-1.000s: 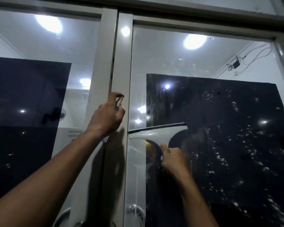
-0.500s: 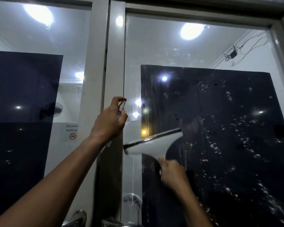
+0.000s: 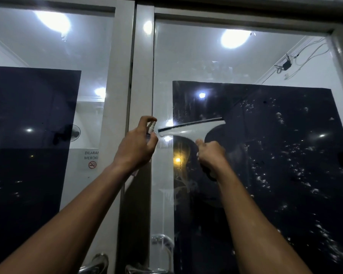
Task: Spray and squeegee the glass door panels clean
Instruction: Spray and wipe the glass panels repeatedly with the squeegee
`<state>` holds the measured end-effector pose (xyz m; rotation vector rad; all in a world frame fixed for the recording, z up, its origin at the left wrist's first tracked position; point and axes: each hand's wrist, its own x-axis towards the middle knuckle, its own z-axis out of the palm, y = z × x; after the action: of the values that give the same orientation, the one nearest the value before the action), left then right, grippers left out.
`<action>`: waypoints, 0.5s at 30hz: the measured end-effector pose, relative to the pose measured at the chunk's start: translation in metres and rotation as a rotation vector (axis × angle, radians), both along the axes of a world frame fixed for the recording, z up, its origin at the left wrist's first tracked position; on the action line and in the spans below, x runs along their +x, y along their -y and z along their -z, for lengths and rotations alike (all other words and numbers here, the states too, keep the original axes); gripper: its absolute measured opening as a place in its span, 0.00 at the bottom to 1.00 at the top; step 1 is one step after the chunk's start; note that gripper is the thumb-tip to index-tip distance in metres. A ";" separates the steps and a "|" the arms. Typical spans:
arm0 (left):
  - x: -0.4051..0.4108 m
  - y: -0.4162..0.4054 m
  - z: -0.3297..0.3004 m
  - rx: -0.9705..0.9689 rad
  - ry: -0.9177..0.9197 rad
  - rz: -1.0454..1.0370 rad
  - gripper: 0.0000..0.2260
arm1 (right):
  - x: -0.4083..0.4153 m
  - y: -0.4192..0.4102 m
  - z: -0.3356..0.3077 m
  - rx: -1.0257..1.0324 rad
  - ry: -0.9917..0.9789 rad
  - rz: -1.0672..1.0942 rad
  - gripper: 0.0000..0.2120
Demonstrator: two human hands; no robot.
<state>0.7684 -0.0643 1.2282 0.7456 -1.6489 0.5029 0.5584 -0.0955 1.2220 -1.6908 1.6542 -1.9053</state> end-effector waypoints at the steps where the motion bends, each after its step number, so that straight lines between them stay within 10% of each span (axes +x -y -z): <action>1: 0.002 0.001 0.002 0.009 -0.003 0.000 0.18 | -0.001 0.000 0.015 0.027 -0.047 0.005 0.28; 8: 0.008 0.003 0.019 0.075 -0.012 -0.014 0.18 | 0.002 -0.028 0.143 0.181 -0.083 -0.071 0.26; 15: -0.003 0.008 0.017 0.057 -0.017 -0.010 0.18 | 0.003 -0.004 0.029 0.057 -0.073 -0.029 0.25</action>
<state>0.7657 -0.0719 1.2115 0.7982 -1.6498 0.4573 0.5612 -0.0920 1.1934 -1.7721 1.6830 -1.7871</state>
